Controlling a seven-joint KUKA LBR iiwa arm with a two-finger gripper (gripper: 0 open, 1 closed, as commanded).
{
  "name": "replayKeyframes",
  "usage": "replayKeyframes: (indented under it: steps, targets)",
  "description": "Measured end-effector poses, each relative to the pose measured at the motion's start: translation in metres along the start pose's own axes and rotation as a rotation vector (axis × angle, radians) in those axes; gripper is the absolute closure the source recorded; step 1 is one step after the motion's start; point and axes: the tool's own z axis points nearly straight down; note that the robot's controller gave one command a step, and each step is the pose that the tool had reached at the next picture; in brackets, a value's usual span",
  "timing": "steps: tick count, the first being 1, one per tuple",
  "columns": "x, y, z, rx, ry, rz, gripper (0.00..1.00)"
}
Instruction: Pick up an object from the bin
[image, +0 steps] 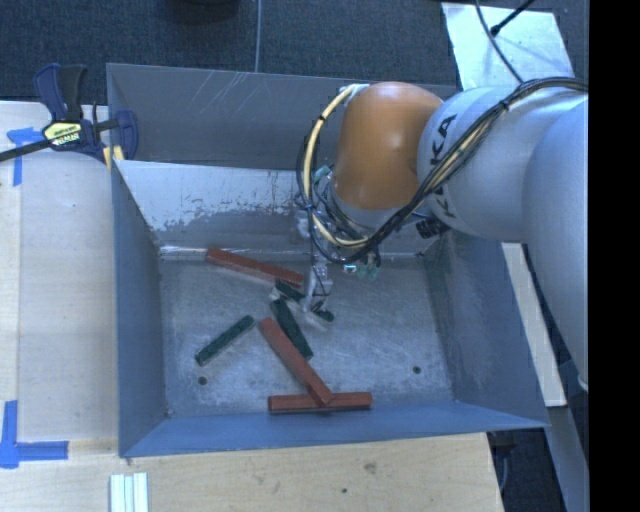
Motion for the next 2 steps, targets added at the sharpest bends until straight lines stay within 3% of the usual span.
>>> replayKeyframes:
  steps: [1, 2]
  targets:
    - [0.0079, -0.0092, 0.0590, 0.001, 0.000, 0.027, 0.00]
    - [0.0060, -0.0085, 0.0561, -0.001, -0.007, 0.029, 1.00]
